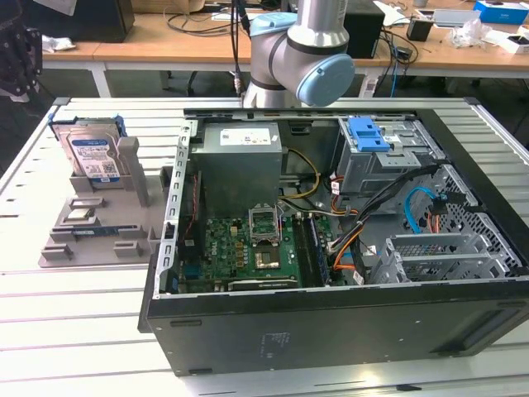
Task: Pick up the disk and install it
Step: 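Pick up the disk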
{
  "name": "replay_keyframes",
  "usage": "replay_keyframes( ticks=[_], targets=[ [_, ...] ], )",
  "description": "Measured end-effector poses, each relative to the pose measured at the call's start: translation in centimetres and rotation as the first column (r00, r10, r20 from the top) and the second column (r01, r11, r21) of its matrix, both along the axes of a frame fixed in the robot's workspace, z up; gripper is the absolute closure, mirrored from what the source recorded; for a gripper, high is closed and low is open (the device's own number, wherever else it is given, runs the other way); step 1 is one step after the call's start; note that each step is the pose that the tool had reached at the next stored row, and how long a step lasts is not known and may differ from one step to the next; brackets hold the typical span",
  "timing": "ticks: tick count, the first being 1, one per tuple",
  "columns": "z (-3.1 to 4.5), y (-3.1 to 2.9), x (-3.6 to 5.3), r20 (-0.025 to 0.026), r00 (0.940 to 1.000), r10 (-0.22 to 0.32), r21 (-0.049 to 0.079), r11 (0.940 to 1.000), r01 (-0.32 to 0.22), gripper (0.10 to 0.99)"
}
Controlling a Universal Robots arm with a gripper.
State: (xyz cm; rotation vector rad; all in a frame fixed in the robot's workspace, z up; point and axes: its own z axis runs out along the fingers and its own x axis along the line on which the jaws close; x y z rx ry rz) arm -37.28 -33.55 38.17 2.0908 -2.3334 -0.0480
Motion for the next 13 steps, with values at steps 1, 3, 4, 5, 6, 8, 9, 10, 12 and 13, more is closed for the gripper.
replay_keyframes(
  ticks=[1,3,4,5,6,8,9,10,12,13],
  targets=[
    [0.00,0.00,0.00,-0.0001,0.9999,0.016,0.000,0.9999,-0.016,0.980],
    [0.00,0.00,0.00,0.0000,0.9993,0.037,0.000,0.9993,-0.037,0.980],
    [0.00,0.00,0.00,0.0000,0.9989,0.047,0.000,0.9989,-0.047,0.980],
    [0.00,0.00,0.00,0.0000,0.9983,0.058,0.000,0.9983,-0.058,0.980],
    [0.00,0.00,0.00,-0.0001,0.9978,0.066,0.000,0.9978,-0.066,0.980],
    [0.00,0.00,0.00,-0.0001,0.9978,0.066,-0.001,0.9978,-0.066,0.980],
    [0.00,0.00,0.00,-0.0001,0.9978,0.066,-0.001,0.9978,-0.066,0.980],
    [0.00,0.00,0.00,-0.0001,0.9978,0.066,-0.001,0.9978,-0.066,0.980],
    [0.00,0.00,0.00,-0.0001,0.9978,0.066,-0.001,0.9978,-0.066,0.918],
    [0.00,0.00,0.00,-0.0001,0.9978,0.066,-0.001,0.9978,-0.066,0.851]
  ],
)
